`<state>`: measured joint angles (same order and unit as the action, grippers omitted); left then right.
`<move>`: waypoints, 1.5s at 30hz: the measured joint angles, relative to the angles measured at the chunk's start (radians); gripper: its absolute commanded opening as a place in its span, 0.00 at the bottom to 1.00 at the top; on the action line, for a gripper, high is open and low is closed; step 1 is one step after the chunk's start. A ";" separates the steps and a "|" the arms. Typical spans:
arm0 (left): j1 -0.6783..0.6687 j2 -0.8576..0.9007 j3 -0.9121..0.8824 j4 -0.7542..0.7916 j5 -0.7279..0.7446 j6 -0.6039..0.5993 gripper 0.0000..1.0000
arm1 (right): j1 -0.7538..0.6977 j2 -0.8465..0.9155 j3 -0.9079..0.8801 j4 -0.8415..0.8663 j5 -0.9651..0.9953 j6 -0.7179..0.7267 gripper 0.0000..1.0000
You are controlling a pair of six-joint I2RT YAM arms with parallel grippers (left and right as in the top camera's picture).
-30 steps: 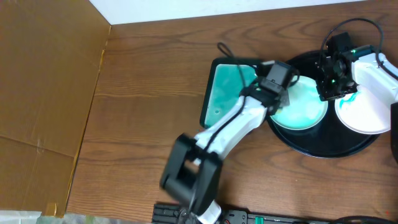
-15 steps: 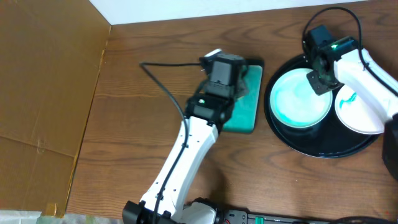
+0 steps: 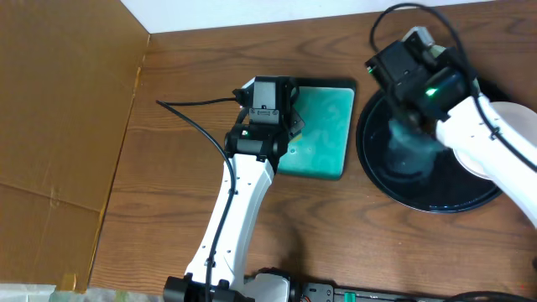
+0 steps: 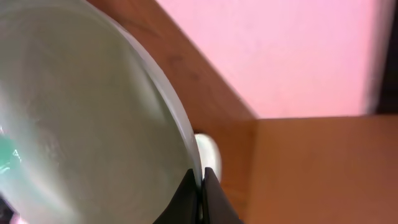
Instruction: Clean dirty plates on tray and stack at the side
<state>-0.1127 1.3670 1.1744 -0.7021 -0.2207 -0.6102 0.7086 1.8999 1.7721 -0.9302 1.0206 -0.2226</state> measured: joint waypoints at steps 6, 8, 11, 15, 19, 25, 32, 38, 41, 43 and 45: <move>0.000 0.000 0.000 -0.002 0.005 0.000 0.07 | 0.080 0.000 0.000 0.065 0.171 -0.157 0.01; 0.000 0.000 0.000 -0.003 0.005 0.000 0.07 | 0.103 0.000 0.000 0.080 0.200 -0.214 0.01; 0.000 0.000 0.000 -0.006 0.005 0.000 0.07 | 0.120 0.000 0.000 0.087 0.218 -0.254 0.01; 0.000 0.000 0.000 -0.005 0.005 0.000 0.07 | 0.126 0.000 0.000 0.090 0.220 -0.269 0.01; 0.000 0.000 0.000 -0.006 0.005 0.000 0.07 | 0.110 0.000 0.000 0.069 0.064 -0.237 0.01; 0.000 0.000 0.000 -0.005 0.005 0.000 0.07 | -0.012 0.012 -0.001 0.024 -0.213 -0.172 0.01; 0.000 0.000 0.000 -0.008 0.005 0.000 0.07 | -0.250 0.014 -0.002 0.072 -0.750 -0.039 0.01; 0.000 0.000 -0.001 -0.012 0.005 0.000 0.07 | -0.642 0.014 -0.002 0.077 -1.165 0.145 0.01; 0.000 0.000 -0.001 -0.012 0.005 0.000 0.07 | -0.820 0.014 -0.002 0.060 -1.223 0.240 0.01; 0.000 0.000 -0.001 -0.012 0.005 0.000 0.07 | -0.915 0.014 -0.005 0.060 -1.240 0.293 0.01; 0.000 0.000 -0.001 -0.012 0.005 0.000 0.07 | -1.015 0.014 -0.016 0.061 -1.252 0.359 0.01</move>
<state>-0.1127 1.3670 1.1736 -0.7143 -0.2153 -0.6098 -0.3061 1.9144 1.7565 -0.8696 -0.2317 0.1360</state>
